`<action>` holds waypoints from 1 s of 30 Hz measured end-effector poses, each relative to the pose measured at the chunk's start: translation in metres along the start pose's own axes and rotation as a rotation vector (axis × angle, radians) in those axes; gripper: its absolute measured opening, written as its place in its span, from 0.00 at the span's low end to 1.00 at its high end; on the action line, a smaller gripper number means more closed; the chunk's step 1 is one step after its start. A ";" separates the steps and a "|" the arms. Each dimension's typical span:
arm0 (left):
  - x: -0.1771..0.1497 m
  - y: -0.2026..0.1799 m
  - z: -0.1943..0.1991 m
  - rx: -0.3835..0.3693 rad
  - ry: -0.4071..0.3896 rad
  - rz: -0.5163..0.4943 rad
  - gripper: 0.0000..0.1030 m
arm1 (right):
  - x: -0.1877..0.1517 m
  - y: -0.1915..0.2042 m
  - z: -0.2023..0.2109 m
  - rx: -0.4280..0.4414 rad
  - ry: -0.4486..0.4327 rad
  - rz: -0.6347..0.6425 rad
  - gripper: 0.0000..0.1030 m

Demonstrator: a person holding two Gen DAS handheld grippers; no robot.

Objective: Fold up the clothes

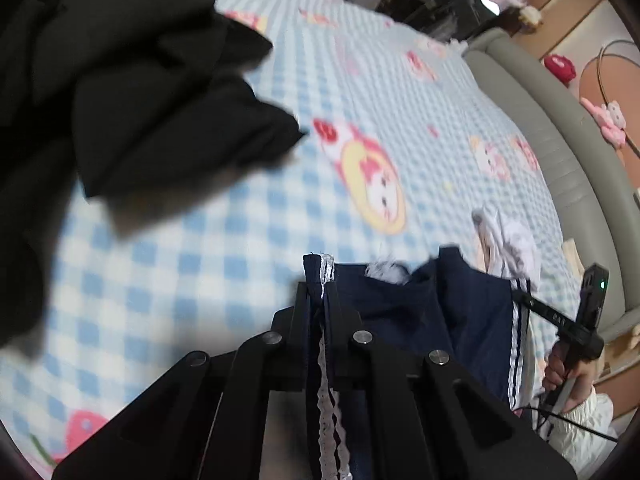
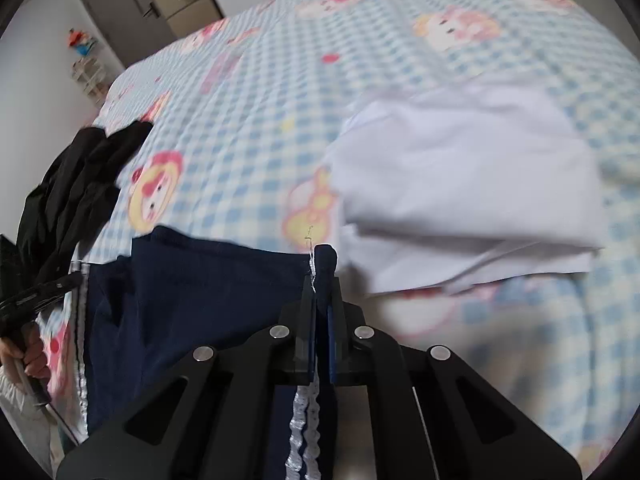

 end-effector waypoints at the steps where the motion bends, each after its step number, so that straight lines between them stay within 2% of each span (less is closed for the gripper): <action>1: 0.000 0.005 -0.002 0.010 0.006 0.010 0.05 | 0.001 -0.006 0.000 -0.017 -0.001 -0.013 0.02; 6: -0.003 0.028 -0.010 0.063 0.038 0.059 0.10 | -0.006 -0.038 -0.022 -0.079 0.084 -0.080 0.02; 8: -0.007 0.032 -0.011 0.040 0.051 0.078 0.12 | -0.011 -0.042 -0.027 -0.093 0.105 -0.078 0.03; 10: -0.012 0.032 -0.006 0.015 0.040 0.091 0.27 | -0.013 -0.039 -0.020 -0.064 0.094 -0.071 0.07; 12: -0.020 0.028 0.007 0.008 0.006 0.081 0.28 | -0.015 -0.037 -0.004 -0.020 0.060 -0.083 0.21; 15: -0.040 0.017 0.019 -0.014 0.000 0.051 0.28 | -0.024 -0.036 0.022 0.028 0.016 -0.094 0.23; 17: -0.054 0.008 0.018 -0.052 0.024 0.051 0.28 | -0.034 -0.035 0.037 0.045 0.001 -0.094 0.23; 21: -0.095 -0.013 0.007 -0.109 0.110 0.061 0.33 | -0.075 -0.021 0.047 0.140 0.042 -0.102 0.23; 24: -0.129 -0.017 0.002 -0.166 0.167 0.121 0.35 | -0.110 -0.008 0.040 0.176 0.100 -0.083 0.23; 27: -0.159 -0.013 0.005 -0.185 0.205 0.185 0.52 | -0.137 0.001 0.033 0.174 0.154 -0.069 0.23; 28: -0.168 -0.012 0.007 -0.186 0.213 0.196 0.52 | -0.145 0.002 0.033 0.179 0.167 -0.072 0.24; 30: -0.182 -0.015 0.012 -0.219 0.214 0.201 0.52 | -0.162 0.004 0.031 0.200 0.193 -0.068 0.33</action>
Point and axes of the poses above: each gripper's, at about its wrist camera, not at the fingertips, and z roughly against the way its jaws point, y to its left, x to its top, the point moved 5 cm from there along -z, roughly the way its jaws point, and after that the axes turned 13 degrees about y, right-handed, at the moved point
